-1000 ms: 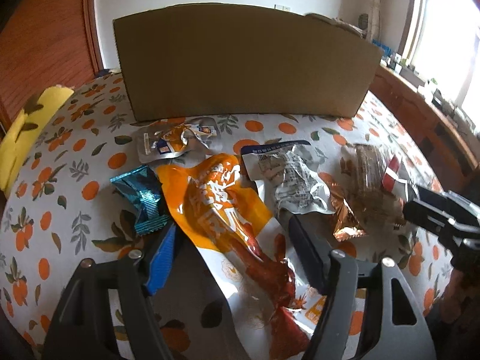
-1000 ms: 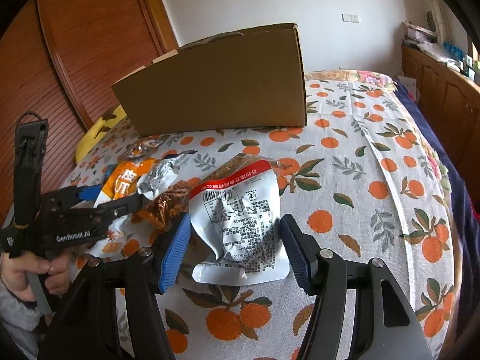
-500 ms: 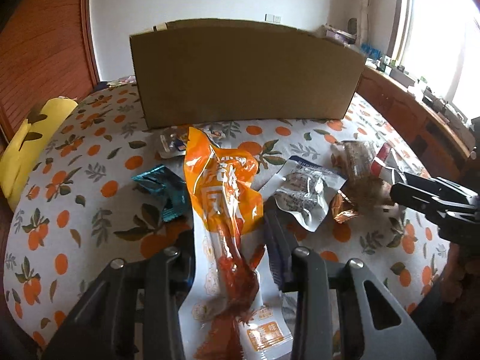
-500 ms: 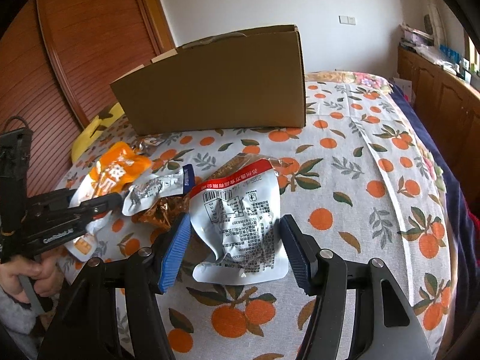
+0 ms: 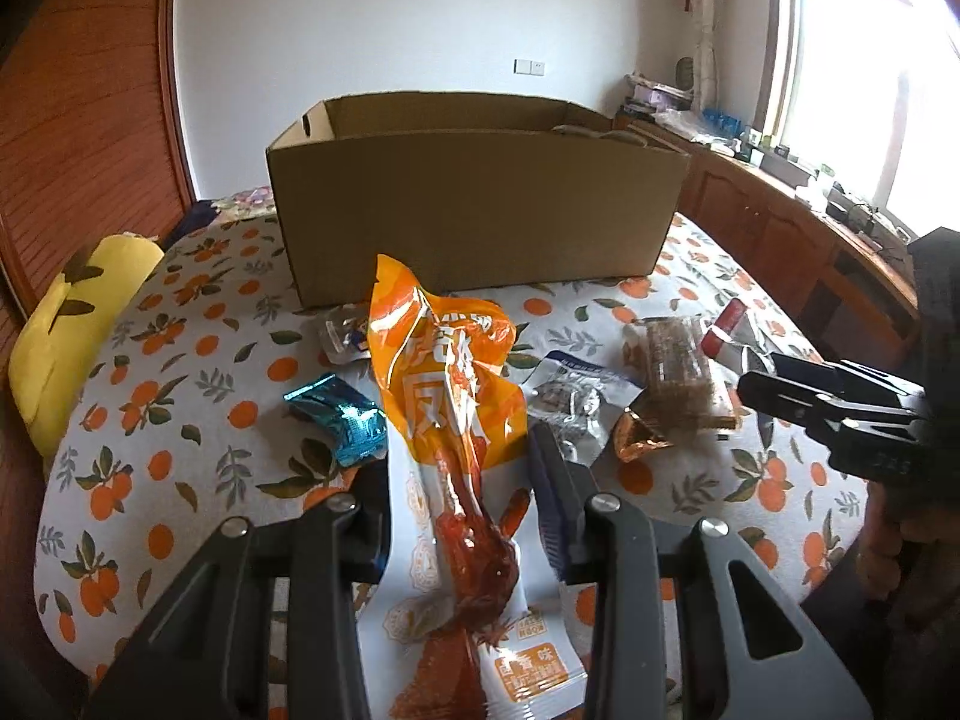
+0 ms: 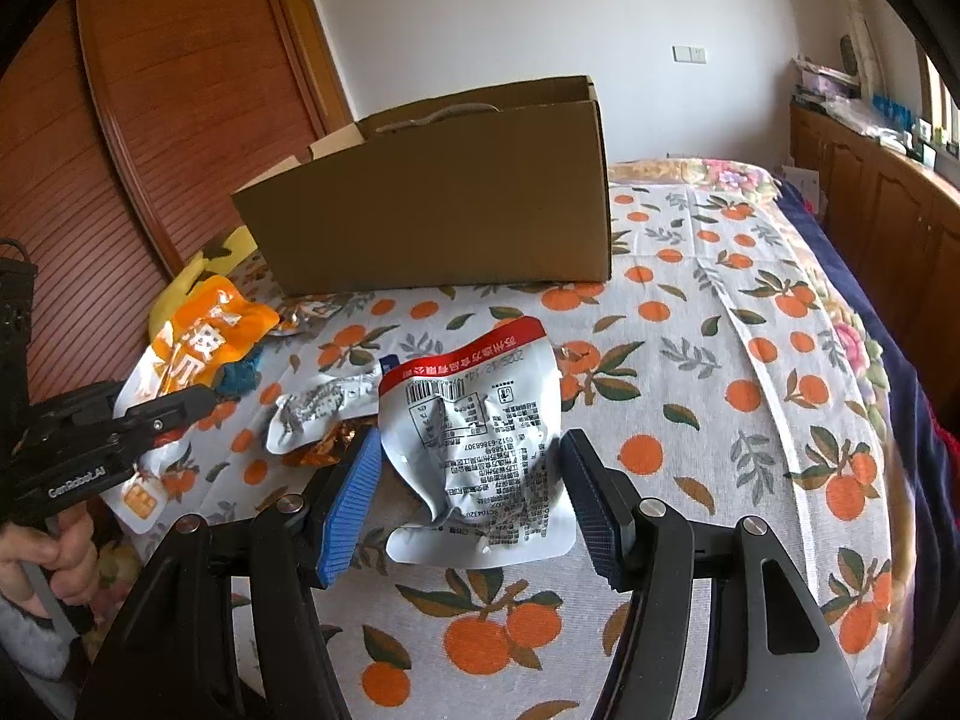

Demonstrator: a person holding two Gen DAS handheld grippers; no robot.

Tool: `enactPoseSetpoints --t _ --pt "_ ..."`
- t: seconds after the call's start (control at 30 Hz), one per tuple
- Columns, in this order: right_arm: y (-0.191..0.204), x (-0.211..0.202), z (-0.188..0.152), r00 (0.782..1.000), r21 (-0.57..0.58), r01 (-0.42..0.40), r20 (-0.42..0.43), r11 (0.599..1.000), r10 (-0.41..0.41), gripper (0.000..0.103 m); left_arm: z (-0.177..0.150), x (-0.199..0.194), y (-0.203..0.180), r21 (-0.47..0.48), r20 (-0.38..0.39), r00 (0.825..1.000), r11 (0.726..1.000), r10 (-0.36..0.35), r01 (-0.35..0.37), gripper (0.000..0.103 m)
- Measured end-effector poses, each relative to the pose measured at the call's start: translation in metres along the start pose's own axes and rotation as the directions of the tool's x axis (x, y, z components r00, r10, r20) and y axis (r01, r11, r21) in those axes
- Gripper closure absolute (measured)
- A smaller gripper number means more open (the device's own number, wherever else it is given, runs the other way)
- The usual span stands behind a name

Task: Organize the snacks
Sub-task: 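Carry both bags into the cardboard box and open both tools to release them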

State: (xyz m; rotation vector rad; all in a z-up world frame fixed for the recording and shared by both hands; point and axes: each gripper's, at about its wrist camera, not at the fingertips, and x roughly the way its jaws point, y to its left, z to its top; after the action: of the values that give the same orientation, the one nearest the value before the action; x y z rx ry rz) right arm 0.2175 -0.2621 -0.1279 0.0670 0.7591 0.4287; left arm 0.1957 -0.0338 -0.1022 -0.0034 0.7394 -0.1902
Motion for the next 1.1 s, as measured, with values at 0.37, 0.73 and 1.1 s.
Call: enactPoseSetpoints --t 0.37,0.73,1.1 --pt "0.008 -0.007 0.010 1.000 0.000 -0.003 0.023 1.000 0.003 0.040 0.020 -0.026 -0.004 0.014 0.075 0.997 1.000 -0.024 0.023 0.068" --pt "0.037 -0.037 0.051 0.995 -0.067 -0.021 0.100 0.998 0.028 0.040 0.050 -0.038 -0.007 0.056 0.141 0.988 0.997 -0.067 0.060 0.068" --pt "0.054 -0.044 0.102 0.990 -0.173 -0.008 0.137 0.985 0.033 0.040 0.081 -0.034 0.000 0.084 0.172 0.980 0.992 -0.104 0.090 0.068"
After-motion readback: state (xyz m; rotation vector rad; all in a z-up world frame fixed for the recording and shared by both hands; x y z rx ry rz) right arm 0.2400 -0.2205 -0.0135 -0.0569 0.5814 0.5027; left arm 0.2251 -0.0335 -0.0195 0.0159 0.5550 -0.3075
